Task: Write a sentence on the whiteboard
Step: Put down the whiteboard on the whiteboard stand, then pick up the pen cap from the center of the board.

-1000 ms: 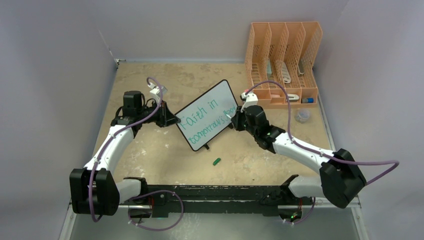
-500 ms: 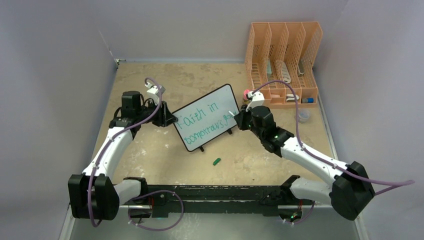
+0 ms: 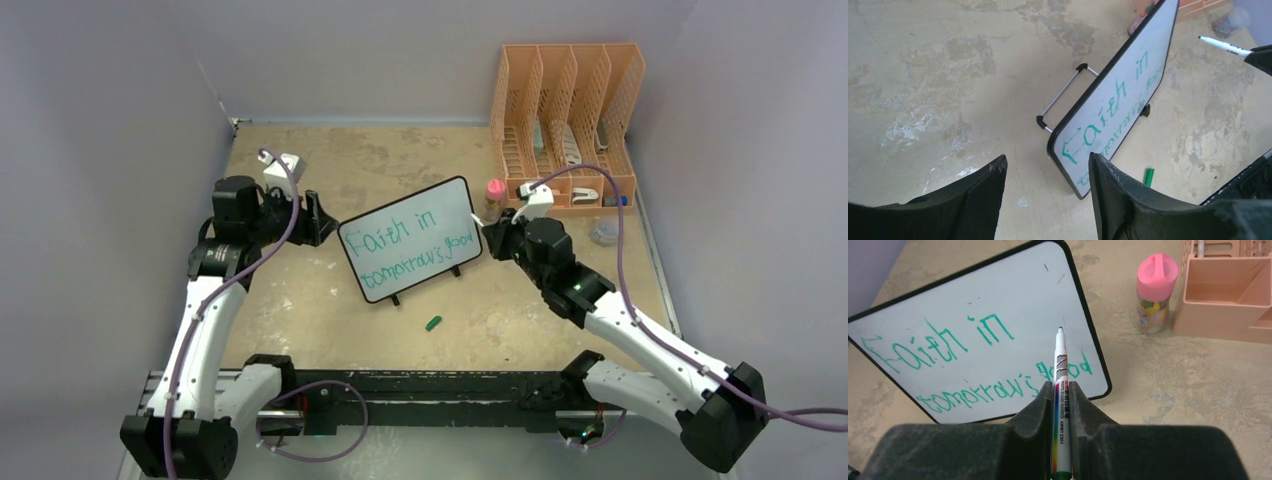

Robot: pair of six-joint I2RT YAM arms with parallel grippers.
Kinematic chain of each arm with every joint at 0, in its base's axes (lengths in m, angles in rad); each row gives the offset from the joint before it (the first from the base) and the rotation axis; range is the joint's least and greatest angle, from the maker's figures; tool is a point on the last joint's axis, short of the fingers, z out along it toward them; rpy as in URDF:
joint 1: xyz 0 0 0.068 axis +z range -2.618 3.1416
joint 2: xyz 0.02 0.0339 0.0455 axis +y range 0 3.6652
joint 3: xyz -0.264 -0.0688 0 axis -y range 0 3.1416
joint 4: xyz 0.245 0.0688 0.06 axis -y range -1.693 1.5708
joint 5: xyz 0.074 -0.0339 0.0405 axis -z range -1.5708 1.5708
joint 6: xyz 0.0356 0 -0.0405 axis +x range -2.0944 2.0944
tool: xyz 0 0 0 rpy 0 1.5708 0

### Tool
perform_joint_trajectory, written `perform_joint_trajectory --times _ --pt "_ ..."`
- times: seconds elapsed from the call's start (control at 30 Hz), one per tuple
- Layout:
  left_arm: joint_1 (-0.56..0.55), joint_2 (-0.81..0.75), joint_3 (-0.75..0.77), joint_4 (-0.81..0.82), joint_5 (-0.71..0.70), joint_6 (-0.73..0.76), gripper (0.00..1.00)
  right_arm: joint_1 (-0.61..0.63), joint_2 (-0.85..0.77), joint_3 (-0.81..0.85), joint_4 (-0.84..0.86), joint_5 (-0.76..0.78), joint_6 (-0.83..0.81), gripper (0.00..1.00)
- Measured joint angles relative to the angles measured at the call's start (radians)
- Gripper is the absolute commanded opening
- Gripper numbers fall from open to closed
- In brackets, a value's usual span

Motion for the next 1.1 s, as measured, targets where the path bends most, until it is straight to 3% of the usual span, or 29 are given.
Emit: perform_joint_trajectory --times 0.2,0.37,0.47,0.63,0.73,0.9,1.1 --pt "-0.022 -0.074 0.068 -0.091 0.034 -0.066 0.61 0.000 -0.101 0.000 -0.026 0.000 0.008 0.00" --pt "-0.127 -0.078 0.069 -0.137 0.050 -0.156 0.61 0.000 -0.166 0.000 -0.055 0.020 0.017 0.00" --pt "-0.259 -0.054 0.066 -0.142 0.010 -0.219 0.61 0.000 -0.187 0.000 -0.083 0.037 0.024 0.00" --pt "-0.670 0.069 0.062 -0.125 -0.233 -0.343 0.58 0.000 -0.206 0.000 -0.117 0.064 0.033 0.00" --pt "-0.849 0.185 0.063 -0.120 -0.364 -0.404 0.56 0.000 -0.212 0.000 -0.136 0.080 0.039 0.00" --pt "-0.986 0.352 0.064 -0.111 -0.493 -0.449 0.49 0.000 -0.213 0.000 -0.147 0.089 0.044 0.00" --pt "-1.009 0.527 0.098 -0.104 -0.548 -0.463 0.43 0.000 -0.219 0.000 -0.174 0.108 0.043 0.00"
